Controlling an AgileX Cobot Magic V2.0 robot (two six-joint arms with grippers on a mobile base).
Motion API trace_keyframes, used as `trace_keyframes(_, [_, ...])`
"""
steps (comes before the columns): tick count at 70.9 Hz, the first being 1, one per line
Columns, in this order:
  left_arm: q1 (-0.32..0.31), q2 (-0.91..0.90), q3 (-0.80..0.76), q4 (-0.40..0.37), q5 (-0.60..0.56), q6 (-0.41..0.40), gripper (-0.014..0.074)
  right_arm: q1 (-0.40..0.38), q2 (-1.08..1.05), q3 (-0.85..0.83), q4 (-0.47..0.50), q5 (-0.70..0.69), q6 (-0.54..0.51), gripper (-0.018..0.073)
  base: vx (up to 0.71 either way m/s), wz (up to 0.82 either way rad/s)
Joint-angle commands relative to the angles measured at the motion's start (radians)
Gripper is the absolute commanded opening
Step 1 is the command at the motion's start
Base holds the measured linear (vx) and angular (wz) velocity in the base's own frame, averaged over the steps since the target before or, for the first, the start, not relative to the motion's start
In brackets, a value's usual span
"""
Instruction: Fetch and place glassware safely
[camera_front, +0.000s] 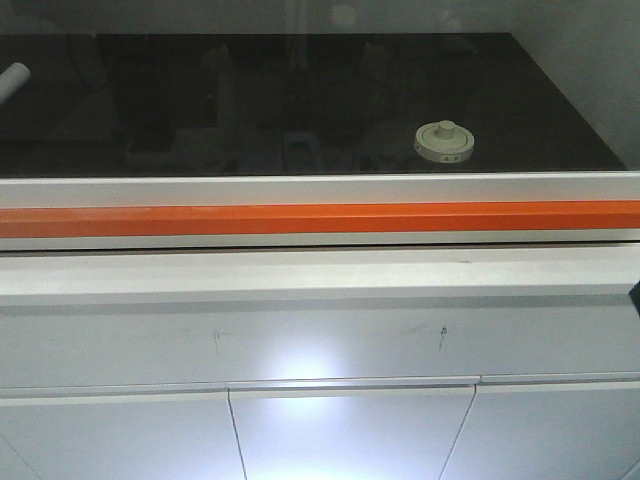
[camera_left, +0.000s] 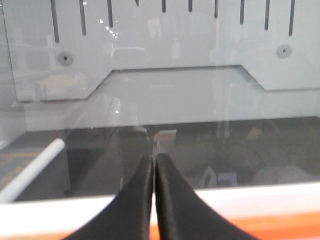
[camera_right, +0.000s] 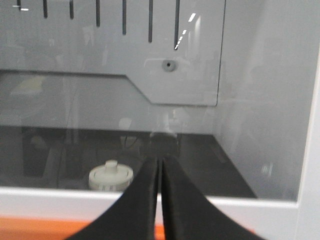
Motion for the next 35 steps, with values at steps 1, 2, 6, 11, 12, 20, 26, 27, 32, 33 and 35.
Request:
trace_keyframes(1, [0.0,-0.024,0.047,-0.002,-0.119,0.0,-0.0007,-0.004,-0.004,0.031,-0.006,-0.101,-0.011,-0.0003,0.0,0.0])
trace_keyframes(2, [0.0,-0.026,0.057,-0.002,-0.119,0.0,-0.0007,-0.004,-0.004,0.04,-0.006,-0.101,-0.011,-0.0003,0.0,0.0])
trace_keyframes(6, [0.0,-0.04,0.1,-0.002,-0.12,-0.001,-0.0007,-0.004,-0.004,0.08,-0.009,-0.102,-0.011,-0.0003,0.0,0.0])
trace_keyframes(11, [0.0,-0.05,0.15,-0.002,-0.131,-0.002,-0.0007,-0.004,-0.004,0.125,-0.023,-0.115,-0.008,-0.0003,0.0,0.0])
trace_keyframes(12, [0.0,-0.053,0.159,-0.002,-0.135,-0.002,-0.0007,-0.004,-0.004,0.138,-0.026,-0.119,-0.008,-0.0003,0.0,0.0])
trace_keyframes(20, [0.0,-0.061,0.236,-0.008,-0.206,-0.003,-0.0007,-0.004,-0.004,0.211,-0.029,-0.162,-0.008,-0.0003,0.0,0.0])
trace_keyframes(26, [0.0,-0.061,0.277,-0.003,-0.252,-0.009,-0.0007,-0.004,-0.004,0.244,-0.029,-0.176,-0.008,-0.0003,0.0,0.0])
trace_keyframes(27, [0.0,-0.061,0.282,-0.003,-0.257,-0.015,-0.0007,-0.004,-0.004,0.246,-0.029,-0.177,-0.008,-0.0003,0.0,0.0])
trace_keyframes(32, [0.0,-0.061,0.303,-0.008,-0.267,-0.009,-0.0007,-0.004,-0.004,0.255,-0.029,-0.176,-0.011,-0.0003,0.0,0.0])
trace_keyframes(33, [0.0,-0.061,0.304,-0.008,-0.265,-0.009,-0.0007,-0.004,-0.004,0.255,-0.029,-0.176,-0.011,-0.0003,0.0,0.0])
trace_keyframes(35, [0.0,-0.061,0.306,-0.003,-0.265,-0.009,-0.0007,-0.004,-0.003,0.255,-0.029,-0.176,-0.011,-0.0003,0.0,0.0])
